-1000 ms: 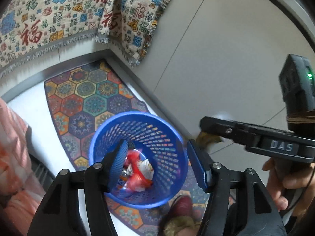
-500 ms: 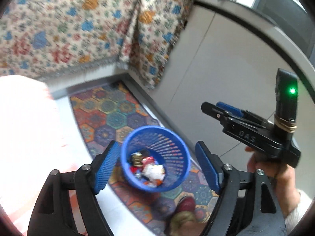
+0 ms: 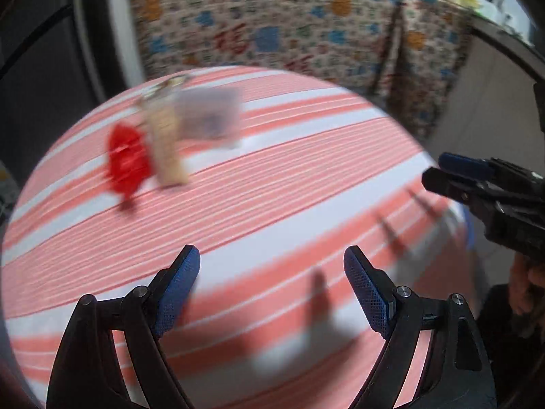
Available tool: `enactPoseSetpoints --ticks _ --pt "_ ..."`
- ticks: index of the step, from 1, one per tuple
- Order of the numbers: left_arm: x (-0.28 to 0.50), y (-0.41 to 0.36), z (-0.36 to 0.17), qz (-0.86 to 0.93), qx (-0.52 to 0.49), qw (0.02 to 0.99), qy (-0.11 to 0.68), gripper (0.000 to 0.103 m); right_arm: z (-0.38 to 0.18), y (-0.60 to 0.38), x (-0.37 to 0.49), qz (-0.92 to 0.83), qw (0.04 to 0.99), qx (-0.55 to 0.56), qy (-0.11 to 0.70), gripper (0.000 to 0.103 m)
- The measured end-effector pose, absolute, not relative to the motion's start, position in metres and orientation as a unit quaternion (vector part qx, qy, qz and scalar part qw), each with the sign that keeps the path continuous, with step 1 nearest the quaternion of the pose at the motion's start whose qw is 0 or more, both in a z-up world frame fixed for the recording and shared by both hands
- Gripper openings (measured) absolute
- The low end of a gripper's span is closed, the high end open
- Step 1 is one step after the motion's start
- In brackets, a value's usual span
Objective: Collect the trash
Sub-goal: 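Move both open tools back over the table toward the remaining trash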
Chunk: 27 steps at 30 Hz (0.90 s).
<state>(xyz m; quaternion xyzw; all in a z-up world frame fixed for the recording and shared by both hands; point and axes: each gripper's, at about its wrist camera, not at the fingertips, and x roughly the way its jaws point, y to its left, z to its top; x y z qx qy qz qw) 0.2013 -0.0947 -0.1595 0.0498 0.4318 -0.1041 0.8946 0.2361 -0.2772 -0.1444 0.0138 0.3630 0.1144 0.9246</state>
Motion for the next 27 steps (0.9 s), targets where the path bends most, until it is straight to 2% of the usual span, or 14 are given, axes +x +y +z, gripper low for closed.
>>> enactPoseSetpoints --ticks 5,9,14,18,27 --pt "0.213 -0.03 -0.179 -0.042 0.015 0.893 0.449 0.087 -0.173 -0.192 0.253 0.169 0.897 -0.034 0.408 0.054" --pt "0.221 -0.007 -0.184 -0.02 0.0 0.896 0.443 0.089 -0.19 -0.152 0.264 0.176 0.886 -0.064 0.424 0.054" --pt "0.23 0.005 -0.19 0.001 0.006 0.898 0.44 0.097 -0.195 -0.139 0.278 0.166 0.889 -0.086 0.418 0.055" --pt "0.237 0.016 -0.192 0.012 0.003 0.896 0.444 0.103 -0.195 -0.132 0.282 0.161 0.892 -0.085 0.414 0.06" --pt "0.237 0.017 -0.193 0.012 0.003 0.896 0.445 0.103 -0.194 -0.129 0.287 0.164 0.89 -0.082 0.418 0.067"
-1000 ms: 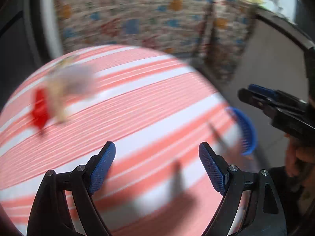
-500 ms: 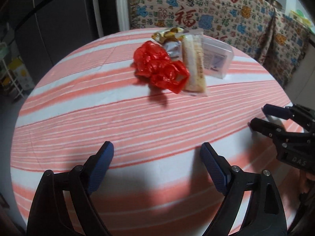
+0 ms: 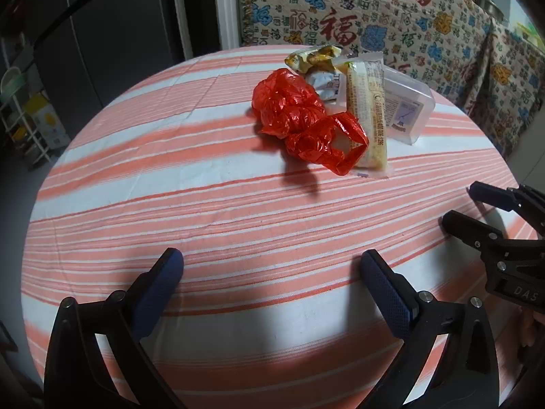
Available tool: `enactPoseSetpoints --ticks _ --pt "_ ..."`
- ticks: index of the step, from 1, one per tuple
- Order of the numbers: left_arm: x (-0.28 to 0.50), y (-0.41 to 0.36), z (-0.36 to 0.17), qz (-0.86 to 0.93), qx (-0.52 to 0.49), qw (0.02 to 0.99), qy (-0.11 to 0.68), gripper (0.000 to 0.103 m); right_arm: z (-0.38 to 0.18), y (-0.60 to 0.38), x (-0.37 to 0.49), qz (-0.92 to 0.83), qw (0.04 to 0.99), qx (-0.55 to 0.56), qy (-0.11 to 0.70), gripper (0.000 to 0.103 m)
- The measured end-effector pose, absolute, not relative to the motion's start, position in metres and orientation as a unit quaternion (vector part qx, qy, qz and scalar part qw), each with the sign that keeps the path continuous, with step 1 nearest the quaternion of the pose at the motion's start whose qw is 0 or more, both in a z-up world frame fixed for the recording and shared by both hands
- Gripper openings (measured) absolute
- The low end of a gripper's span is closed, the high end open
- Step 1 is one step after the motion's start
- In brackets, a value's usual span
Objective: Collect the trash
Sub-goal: 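Move both open tools back over the table toward the remaining trash, then grasp the snack bar wrapper with the right tool while the left tool grasps the red plastic bag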
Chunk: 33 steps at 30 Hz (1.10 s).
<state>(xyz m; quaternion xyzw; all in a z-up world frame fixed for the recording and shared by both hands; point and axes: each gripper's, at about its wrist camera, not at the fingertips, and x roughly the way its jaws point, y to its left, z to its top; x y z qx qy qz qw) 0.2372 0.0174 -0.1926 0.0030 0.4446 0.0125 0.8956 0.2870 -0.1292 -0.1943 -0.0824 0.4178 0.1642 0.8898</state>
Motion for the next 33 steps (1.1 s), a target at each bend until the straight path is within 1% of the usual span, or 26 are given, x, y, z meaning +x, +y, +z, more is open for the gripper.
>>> enactPoseSetpoints --ticks 7,11,15,20,21,22,23,24,26,33 --pt "0.233 0.019 -0.191 0.007 0.005 0.896 0.445 0.103 -0.194 -0.126 0.29 0.164 0.889 -0.083 0.419 0.069" --pt "0.226 0.04 -0.191 0.016 0.004 0.895 0.445 0.103 -0.192 -0.116 0.3 0.171 0.888 -0.083 0.419 0.069" --pt "0.219 0.072 -0.19 0.039 -0.012 0.895 0.445 0.103 -0.189 -0.093 0.305 0.219 0.879 -0.082 0.416 0.069" --pt "0.216 0.078 -0.191 0.047 -0.015 0.894 0.445 0.103 -0.184 -0.06 0.325 0.245 0.875 -0.067 0.413 0.067" --pt "0.217 0.076 -0.19 0.047 -0.016 0.894 0.445 0.103 -0.185 -0.054 0.331 0.243 0.876 -0.066 0.412 0.064" --pt "0.217 0.075 -0.19 0.047 -0.015 0.894 0.445 0.103 -0.186 -0.051 0.336 0.24 0.876 -0.065 0.414 0.057" --pt "0.217 0.075 -0.19 0.047 -0.016 0.894 0.445 0.103 -0.185 -0.05 0.34 0.233 0.878 -0.064 0.414 0.04" --pt "0.217 0.075 -0.19 0.047 -0.016 0.894 0.445 0.103 -0.184 -0.052 0.343 0.235 0.878 -0.058 0.413 0.029" --pt "0.217 0.075 -0.19 0.047 -0.016 0.894 0.445 0.103 -0.183 -0.058 0.345 0.241 0.876 -0.047 0.416 0.028" --pt "0.226 0.069 -0.188 0.034 -0.017 0.895 0.444 0.103 -0.182 -0.101 0.311 0.232 0.872 -0.044 0.43 0.028"
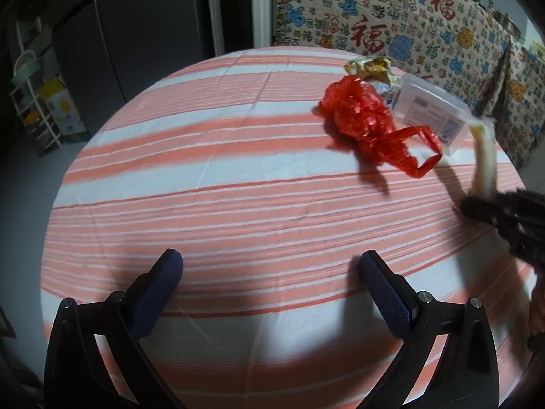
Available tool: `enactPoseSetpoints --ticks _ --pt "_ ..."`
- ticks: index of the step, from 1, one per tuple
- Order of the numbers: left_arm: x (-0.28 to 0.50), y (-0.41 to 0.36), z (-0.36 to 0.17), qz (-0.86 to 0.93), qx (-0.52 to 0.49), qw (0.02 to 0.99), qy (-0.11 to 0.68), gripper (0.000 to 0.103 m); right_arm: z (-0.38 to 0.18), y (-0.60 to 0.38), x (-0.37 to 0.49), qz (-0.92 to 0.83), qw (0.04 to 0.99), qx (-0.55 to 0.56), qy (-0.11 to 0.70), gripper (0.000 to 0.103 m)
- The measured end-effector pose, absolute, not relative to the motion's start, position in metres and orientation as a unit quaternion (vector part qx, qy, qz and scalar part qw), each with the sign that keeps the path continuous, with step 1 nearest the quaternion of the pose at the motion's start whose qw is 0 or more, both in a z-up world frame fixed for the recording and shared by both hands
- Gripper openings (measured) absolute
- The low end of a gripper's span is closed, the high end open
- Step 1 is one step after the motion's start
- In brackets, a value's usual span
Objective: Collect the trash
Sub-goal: 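Grasp the snack bar wrapper with the right tool while the left tool grasps the red plastic bag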
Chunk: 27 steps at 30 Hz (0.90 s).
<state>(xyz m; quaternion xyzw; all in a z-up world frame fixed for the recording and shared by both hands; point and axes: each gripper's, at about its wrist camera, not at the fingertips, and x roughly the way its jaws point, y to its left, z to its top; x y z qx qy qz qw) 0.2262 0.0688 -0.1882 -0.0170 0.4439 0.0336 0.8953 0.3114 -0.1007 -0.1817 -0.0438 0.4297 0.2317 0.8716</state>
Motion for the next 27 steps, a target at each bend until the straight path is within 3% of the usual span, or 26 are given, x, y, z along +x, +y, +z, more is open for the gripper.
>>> enactPoseSetpoints --ticks 7,15,17,19,21,27 --pt "0.264 0.039 -0.169 -0.036 -0.052 0.904 0.422 0.102 -0.178 -0.14 0.269 0.206 0.871 -0.061 0.442 0.028" --pt "0.335 0.01 -0.18 -0.01 -0.006 0.907 0.421 0.102 -0.179 -0.152 0.258 0.196 0.879 -0.048 0.431 0.028" --pt "0.344 0.006 -0.187 -0.009 0.01 0.904 0.427 0.094 -0.18 -0.154 0.259 0.196 0.879 -0.047 0.431 0.028" --pt "0.339 0.007 -0.186 -0.026 0.004 0.905 0.424 0.068 -0.179 -0.156 0.259 0.194 0.879 -0.048 0.433 0.028" --pt "0.334 0.009 -0.183 -0.052 -0.005 0.904 0.425 0.053 -0.178 -0.159 0.259 0.191 0.878 -0.049 0.436 0.028" --pt "0.291 0.017 -0.174 -0.105 0.009 0.894 0.435 0.052 -0.17 -0.17 0.26 0.201 0.861 -0.072 0.462 0.028"
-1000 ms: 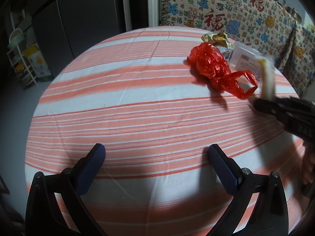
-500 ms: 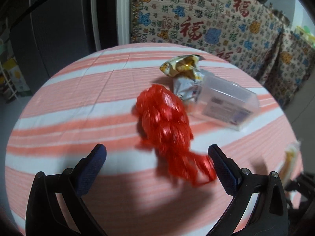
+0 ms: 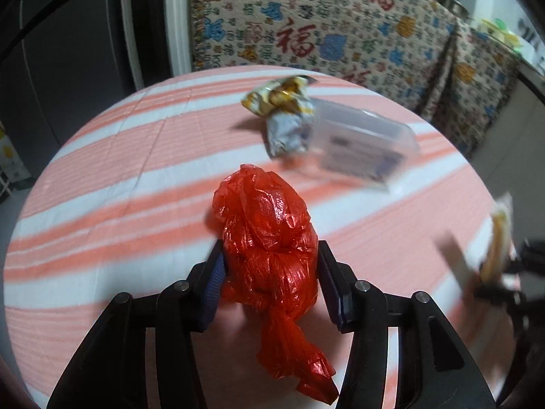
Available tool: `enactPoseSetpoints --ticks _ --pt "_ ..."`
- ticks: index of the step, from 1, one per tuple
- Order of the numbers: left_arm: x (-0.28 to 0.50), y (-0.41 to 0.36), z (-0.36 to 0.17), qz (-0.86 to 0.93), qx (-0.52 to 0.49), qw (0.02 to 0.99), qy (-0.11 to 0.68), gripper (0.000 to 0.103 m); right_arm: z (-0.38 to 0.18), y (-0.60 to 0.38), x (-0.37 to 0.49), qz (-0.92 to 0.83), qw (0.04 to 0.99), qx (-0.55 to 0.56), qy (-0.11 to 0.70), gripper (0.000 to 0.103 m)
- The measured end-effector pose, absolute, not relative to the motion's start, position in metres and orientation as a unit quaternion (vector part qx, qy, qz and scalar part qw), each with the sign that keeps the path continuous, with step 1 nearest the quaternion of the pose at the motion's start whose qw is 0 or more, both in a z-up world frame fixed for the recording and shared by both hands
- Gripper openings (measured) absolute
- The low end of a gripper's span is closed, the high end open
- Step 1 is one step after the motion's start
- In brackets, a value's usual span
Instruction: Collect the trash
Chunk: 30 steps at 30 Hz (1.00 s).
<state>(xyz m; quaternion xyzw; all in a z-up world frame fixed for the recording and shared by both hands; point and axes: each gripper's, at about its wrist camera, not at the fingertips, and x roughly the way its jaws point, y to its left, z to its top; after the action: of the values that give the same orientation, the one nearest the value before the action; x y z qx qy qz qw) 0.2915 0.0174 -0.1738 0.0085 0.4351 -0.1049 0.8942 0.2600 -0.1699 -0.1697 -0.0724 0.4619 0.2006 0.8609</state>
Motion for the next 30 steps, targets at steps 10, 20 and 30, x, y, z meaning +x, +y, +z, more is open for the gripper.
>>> enactPoseSetpoints --ticks 10,20,30 --pt "0.245 0.008 -0.174 -0.12 0.004 0.888 0.443 0.086 -0.153 -0.189 0.269 0.194 0.864 -0.049 0.461 0.032" --pt "0.25 0.0 -0.19 -0.065 0.013 0.896 0.439 0.098 -0.176 -0.194 0.287 0.156 0.874 0.014 0.46 0.057" --pt "0.249 0.01 -0.184 -0.048 -0.002 0.901 0.432 0.093 -0.166 -0.183 0.297 0.127 0.874 0.0 0.469 0.057"
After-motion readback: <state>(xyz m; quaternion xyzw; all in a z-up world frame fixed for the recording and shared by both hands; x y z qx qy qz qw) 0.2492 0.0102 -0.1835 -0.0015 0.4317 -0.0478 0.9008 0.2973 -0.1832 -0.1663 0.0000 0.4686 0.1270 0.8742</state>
